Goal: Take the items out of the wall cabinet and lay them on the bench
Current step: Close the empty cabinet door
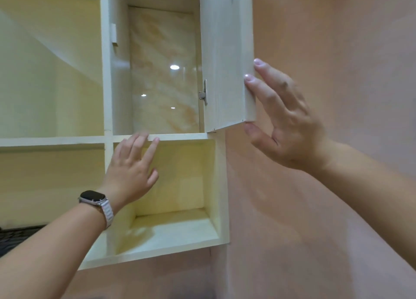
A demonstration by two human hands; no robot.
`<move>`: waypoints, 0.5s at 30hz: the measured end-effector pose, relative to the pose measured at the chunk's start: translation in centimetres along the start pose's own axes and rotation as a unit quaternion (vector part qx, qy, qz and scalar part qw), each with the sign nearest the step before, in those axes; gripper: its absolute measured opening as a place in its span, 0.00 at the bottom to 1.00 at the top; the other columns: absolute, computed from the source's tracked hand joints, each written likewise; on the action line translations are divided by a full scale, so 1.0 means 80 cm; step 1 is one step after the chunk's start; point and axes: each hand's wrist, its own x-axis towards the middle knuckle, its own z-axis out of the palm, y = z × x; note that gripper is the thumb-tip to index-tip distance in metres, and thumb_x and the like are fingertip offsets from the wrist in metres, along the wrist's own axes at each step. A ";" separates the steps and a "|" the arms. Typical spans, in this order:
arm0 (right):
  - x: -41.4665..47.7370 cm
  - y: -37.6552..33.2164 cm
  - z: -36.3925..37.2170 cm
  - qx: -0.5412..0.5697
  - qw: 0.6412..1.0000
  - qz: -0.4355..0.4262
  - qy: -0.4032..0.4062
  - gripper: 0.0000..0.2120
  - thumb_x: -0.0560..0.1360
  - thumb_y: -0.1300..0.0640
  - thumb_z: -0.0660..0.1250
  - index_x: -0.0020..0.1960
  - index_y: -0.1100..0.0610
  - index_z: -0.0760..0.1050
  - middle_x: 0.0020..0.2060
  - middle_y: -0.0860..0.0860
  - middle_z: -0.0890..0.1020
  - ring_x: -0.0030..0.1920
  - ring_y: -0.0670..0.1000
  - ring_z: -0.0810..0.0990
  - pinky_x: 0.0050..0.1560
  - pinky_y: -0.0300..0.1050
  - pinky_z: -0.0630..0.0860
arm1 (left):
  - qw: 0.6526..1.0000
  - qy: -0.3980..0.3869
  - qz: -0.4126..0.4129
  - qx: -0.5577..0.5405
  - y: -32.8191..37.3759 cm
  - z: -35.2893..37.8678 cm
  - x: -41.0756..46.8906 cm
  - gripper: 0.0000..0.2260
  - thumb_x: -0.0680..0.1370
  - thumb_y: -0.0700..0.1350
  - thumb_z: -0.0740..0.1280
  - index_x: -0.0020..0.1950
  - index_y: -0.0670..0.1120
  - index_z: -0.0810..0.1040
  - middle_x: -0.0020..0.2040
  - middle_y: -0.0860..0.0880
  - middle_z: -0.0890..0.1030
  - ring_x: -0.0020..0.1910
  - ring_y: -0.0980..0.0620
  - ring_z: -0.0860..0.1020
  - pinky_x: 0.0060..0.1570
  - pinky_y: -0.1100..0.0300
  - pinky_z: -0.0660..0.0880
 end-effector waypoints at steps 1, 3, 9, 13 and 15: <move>0.006 -0.003 0.005 0.002 1.000 -0.015 -0.001 0.28 0.78 0.48 0.62 0.72 0.64 0.66 0.73 0.64 0.66 0.73 0.64 0.66 0.69 0.62 0.66 | 1.000 0.003 0.006 0.006 -0.006 0.001 -0.003 0.32 0.72 0.53 0.61 0.75 0.41 0.65 0.70 0.37 0.65 0.69 0.35 0.64 0.70 0.39 0.60; 0.020 -0.012 0.018 0.001 0.999 -0.045 -0.009 0.29 0.78 0.48 0.63 0.73 0.62 0.64 0.73 0.63 0.65 0.74 0.63 0.64 0.70 0.63 0.65 | 1.000 0.003 0.021 0.020 -0.020 0.002 -0.009 0.32 0.73 0.54 0.61 0.75 0.41 0.65 0.70 0.37 0.66 0.69 0.36 0.64 0.70 0.40 0.59; 0.066 -0.046 0.065 0.007 0.994 -0.107 -0.037 0.28 0.80 0.46 0.60 0.75 0.60 0.61 0.74 0.61 0.65 0.75 0.62 0.62 0.71 0.63 0.64 | 0.999 0.020 0.031 -0.011 -0.041 0.005 -0.020 0.30 0.72 0.51 0.63 0.73 0.41 0.69 0.69 0.38 0.71 0.70 0.39 0.65 0.71 0.42 0.58; 0.085 -0.057 0.100 0.020 0.992 -0.114 -0.054 0.28 0.82 0.46 0.58 0.77 0.57 0.58 0.75 0.60 0.63 0.76 0.61 0.61 0.69 0.64 0.66 | 0.997 0.046 0.038 -0.047 -0.045 0.012 -0.023 0.29 0.69 0.49 0.67 0.70 0.42 0.73 0.70 0.40 0.72 0.71 0.40 0.66 0.71 0.42 0.60; 0.090 -0.057 0.115 0.029 0.992 -0.112 -0.045 0.27 0.82 0.47 0.57 0.77 0.57 0.55 0.76 0.59 0.63 0.75 0.61 0.62 0.69 0.64 0.66 | 0.996 0.052 0.047 -0.051 -0.046 0.013 -0.024 0.29 0.69 0.49 0.68 0.70 0.44 0.74 0.70 0.40 0.72 0.71 0.40 0.66 0.71 0.41 0.60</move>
